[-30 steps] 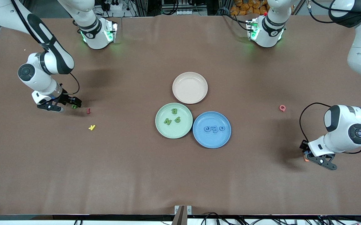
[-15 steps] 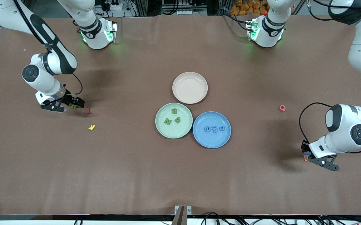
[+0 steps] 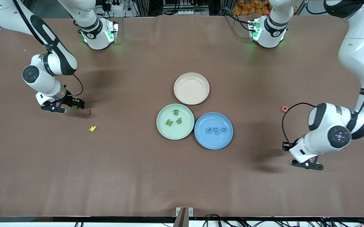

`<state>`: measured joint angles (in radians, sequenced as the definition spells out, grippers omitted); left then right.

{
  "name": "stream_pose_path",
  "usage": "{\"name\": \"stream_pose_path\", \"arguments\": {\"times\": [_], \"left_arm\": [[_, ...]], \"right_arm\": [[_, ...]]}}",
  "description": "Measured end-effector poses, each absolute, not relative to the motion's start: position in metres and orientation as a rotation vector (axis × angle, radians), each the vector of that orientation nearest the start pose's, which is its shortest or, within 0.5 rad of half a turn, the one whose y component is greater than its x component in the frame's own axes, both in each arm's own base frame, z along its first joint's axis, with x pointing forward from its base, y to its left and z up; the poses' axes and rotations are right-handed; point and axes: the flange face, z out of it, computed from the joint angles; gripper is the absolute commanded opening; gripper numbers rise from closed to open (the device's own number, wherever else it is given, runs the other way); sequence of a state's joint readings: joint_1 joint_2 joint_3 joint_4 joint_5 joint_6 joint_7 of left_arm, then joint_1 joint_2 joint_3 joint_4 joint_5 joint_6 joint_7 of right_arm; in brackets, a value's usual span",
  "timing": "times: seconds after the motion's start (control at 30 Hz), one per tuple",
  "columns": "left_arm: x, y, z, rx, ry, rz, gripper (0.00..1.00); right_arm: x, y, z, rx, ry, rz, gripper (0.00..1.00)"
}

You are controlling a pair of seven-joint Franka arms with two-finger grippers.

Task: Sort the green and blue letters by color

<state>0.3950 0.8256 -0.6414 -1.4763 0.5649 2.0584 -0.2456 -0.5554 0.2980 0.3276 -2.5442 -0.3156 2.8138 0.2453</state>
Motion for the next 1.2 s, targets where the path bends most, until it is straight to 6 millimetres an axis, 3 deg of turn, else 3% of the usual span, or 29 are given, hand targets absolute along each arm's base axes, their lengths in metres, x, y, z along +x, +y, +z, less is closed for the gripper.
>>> {"name": "stream_pose_path", "arguments": {"times": [0.23, 0.47, 0.57, 0.67, 0.83, 0.97, 1.1, 1.13, 1.2], "left_arm": [[0.692, -0.123, 0.275, -3.127, 0.015, 0.122, 0.06], [0.674, -0.188, 0.298, -3.159, -0.212, 0.135, 0.06], [0.661, -0.224, 0.299, -3.151, -0.29, 0.147, 0.06], [0.645, -0.262, 0.295, -3.135, -0.338, 0.159, 0.06], [0.622, -0.309, 0.29, -3.118, -0.368, 0.174, 0.06], [0.608, -0.333, 0.284, -3.109, -0.377, 0.183, 0.06], [0.602, -0.343, 0.278, -3.107, -0.375, 0.188, 0.08], [0.602, -0.344, 0.276, -3.107, -0.375, 0.189, 0.12], [0.602, -0.345, 0.272, -3.108, -0.375, 0.191, 0.34]], "right_arm": [[0.444, -0.079, 0.168, -3.134, 0.301, -0.007, 0.5], [0.444, -0.082, 0.17, -3.137, 0.306, -0.014, 0.44], [0.444, -0.082, 0.17, -3.137, 0.308, -0.014, 0.42], [0.444, -0.082, 0.17, -3.137, 0.308, -0.014, 0.33], [0.445, -0.084, 0.172, -3.139, 0.313, -0.019, 0.24], [0.445, -0.084, 0.172, -3.139, 0.313, -0.02, 0.17], [0.445, -0.084, 0.172, -3.139, 0.313, -0.02, 0.16], [0.445, -0.084, 0.172, -3.139, 0.313, -0.02, 0.16], [0.445, -0.084, 0.172, -3.139, 0.313, -0.02, 0.13]]}}
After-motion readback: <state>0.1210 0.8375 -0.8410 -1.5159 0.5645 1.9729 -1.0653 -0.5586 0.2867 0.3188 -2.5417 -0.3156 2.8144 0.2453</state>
